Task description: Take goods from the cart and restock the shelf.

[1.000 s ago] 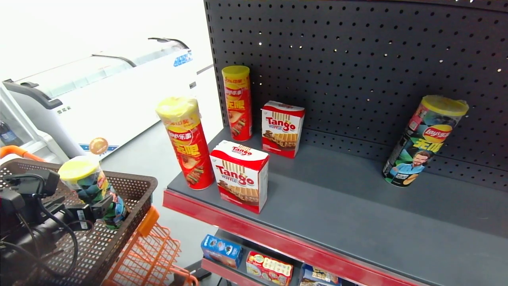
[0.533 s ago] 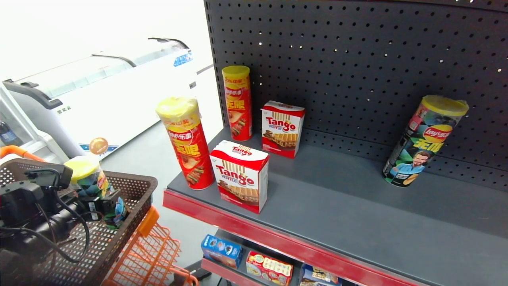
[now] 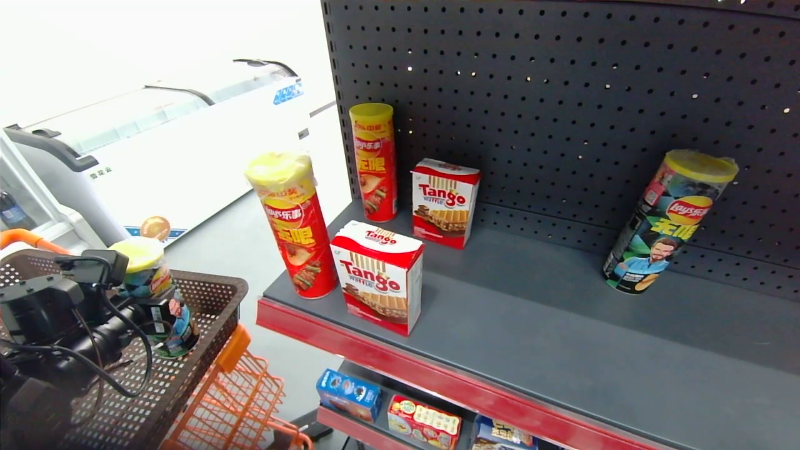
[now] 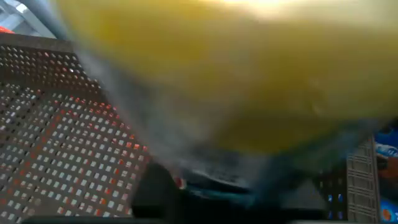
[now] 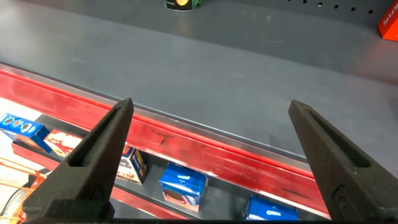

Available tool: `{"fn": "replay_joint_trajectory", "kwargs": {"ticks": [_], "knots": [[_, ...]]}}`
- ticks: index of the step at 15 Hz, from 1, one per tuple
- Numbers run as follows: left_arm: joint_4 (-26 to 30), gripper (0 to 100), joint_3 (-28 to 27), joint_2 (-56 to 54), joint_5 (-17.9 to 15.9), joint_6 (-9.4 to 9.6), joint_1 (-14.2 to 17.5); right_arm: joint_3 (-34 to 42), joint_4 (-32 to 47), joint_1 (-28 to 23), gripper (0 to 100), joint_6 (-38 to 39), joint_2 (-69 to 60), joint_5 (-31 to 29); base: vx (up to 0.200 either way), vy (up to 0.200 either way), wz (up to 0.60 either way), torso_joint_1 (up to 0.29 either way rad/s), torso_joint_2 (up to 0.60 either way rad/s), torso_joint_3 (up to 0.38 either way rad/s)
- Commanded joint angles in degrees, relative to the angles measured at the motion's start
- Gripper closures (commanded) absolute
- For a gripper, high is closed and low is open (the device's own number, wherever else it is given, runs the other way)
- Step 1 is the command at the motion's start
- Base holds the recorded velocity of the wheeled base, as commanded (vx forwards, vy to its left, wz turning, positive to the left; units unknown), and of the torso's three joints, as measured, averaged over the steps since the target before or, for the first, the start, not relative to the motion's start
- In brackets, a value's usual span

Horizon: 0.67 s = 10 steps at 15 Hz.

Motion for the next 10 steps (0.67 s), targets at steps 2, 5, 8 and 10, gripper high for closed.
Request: {"fn": "replay_joint_trajectory", "kwargs": {"ticks": [2, 5, 8, 10], "knots": [[0.4, 100, -0.3, -0.2, 0.0, 0.74, -0.2, 0.0, 0.0, 0.0, 0, 0.0, 0.1, -0.1, 0.0, 0.0, 0.0, 0.0, 0.0, 0.0], [1.7, 100, -0.5, -3.3, -1.5, 0.3, -0.5, 0.0, 0.0, 0.0, 0, 0.0, 0.1, 0.0, 0.0, 0.0, 0.0, 0.0, 0.0, 0.0], [8.3, 100, 0.0, -10.6, -3.2, 0.39, -1.6, 0.0, 0.0, 0.0, 0, 0.0, 0.1, 0.0, 0.0, 0.0, 0.0, 0.0, 0.0, 0.0], [9.8, 100, -1.3, -15.8, -5.4, 0.3, -1.6, 0.0, 0.0, 0.0, 0, 0.0, 0.1, 0.0, 0.0, 0.0, 0.0, 0.0, 0.0, 0.0]]}}
